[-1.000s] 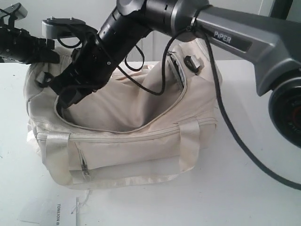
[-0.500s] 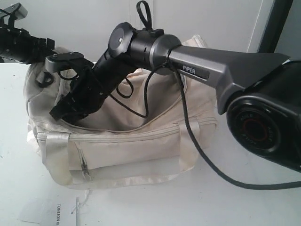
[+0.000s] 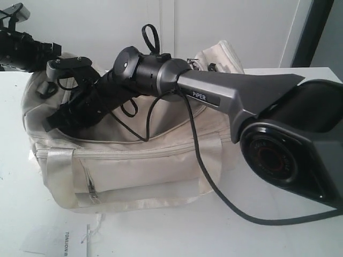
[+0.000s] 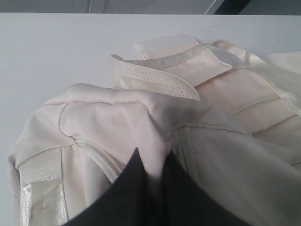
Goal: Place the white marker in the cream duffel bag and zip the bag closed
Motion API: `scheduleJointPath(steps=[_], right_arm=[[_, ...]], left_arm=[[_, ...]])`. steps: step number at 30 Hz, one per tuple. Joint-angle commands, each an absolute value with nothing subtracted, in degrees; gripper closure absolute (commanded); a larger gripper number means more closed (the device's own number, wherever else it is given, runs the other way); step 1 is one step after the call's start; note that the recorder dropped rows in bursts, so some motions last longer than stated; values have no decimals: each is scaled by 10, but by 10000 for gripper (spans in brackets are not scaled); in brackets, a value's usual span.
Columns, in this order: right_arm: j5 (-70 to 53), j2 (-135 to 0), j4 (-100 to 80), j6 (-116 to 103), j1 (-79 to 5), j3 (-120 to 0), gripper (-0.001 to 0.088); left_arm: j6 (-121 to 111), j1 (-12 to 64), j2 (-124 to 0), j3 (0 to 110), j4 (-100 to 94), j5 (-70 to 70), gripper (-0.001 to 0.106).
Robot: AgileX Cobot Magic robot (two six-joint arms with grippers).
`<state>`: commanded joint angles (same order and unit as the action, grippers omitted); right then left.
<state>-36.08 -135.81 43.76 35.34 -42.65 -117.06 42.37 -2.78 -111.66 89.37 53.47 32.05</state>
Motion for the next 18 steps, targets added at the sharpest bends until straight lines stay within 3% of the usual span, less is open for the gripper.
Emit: scheduleJointPath(steps=[7, 18], right_arm=[[-513, -1309, 336, 343, -404, -1171, 868], [-600, -1288, 335, 361, -393, -1172, 868]], left_arm=[[424, -28, -1117, 894, 533, 322, 1053], [424, -28, -1117, 894, 533, 324, 1053]])
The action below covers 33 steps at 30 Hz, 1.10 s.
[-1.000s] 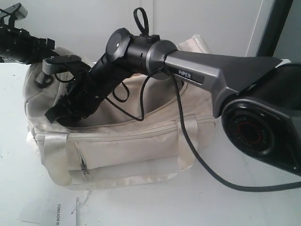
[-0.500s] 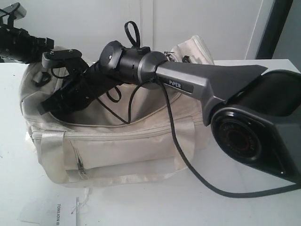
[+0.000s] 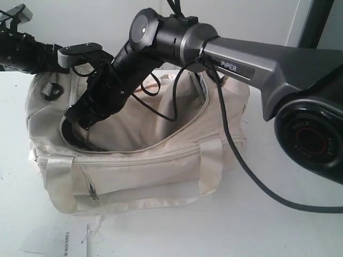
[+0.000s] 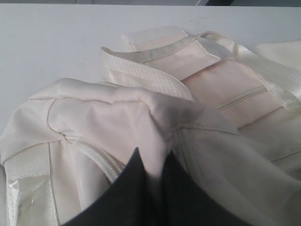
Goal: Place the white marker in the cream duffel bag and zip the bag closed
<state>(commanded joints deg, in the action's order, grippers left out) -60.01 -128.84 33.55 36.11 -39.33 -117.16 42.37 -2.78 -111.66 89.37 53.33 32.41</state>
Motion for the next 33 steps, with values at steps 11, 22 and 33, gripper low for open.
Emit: scheduleJointPath(steps=[11, 22, 33], right_arm=[[-659, -1287, 335, 361, -393, -1172, 868], [-674, -1286, 335, 358, -393, -1172, 868], [-685, -1270, 337, 358, -393, -1172, 868]], left_arm=[[424, -28, -1117, 894, 535, 316, 1053], [424, -28, -1117, 894, 535, 311, 1053], [424, -28, -1117, 894, 533, 309, 1053]])
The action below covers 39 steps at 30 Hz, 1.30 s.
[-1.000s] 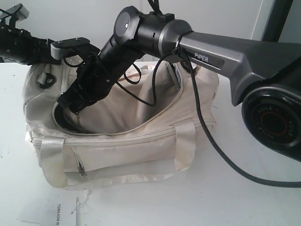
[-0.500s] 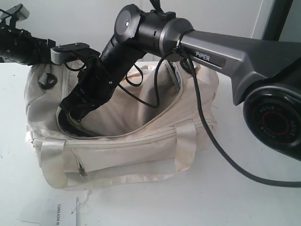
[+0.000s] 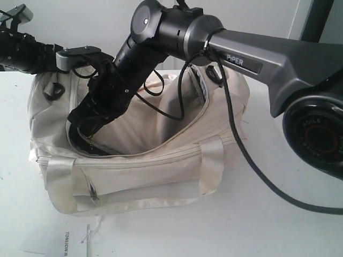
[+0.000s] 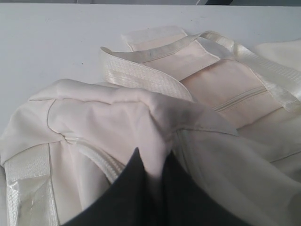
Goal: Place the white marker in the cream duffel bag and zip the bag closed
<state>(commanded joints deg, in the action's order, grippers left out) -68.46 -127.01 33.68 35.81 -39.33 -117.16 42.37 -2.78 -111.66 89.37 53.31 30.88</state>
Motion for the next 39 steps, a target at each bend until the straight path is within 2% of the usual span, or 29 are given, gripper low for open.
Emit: scheduleJointPath(steps=[39], right_arm=[[-700, -1227, 309, 327, -393, -1167, 868]], left_arm=[[423, -28, -1117, 894, 531, 307, 1053]])
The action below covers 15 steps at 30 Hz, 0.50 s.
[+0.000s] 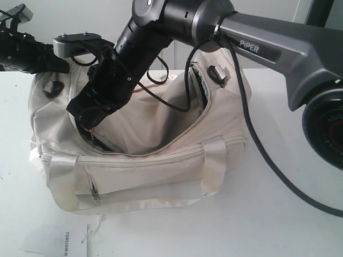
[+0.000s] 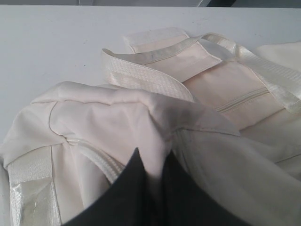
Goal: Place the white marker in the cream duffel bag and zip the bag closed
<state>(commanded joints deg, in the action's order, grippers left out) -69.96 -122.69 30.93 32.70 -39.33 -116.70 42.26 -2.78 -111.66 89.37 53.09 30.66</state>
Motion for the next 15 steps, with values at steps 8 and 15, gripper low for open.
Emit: scheduleJointPath(steps=[8, 15], right_arm=[[-700, -1224, 309, 326, -393, -1164, 868], [-700, -1224, 310, 324, -395, -1146, 868]], left_arm=[[423, -28, -1117, 894, 531, 304, 1053], [423, -28, -1117, 894, 531, 296, 1053]])
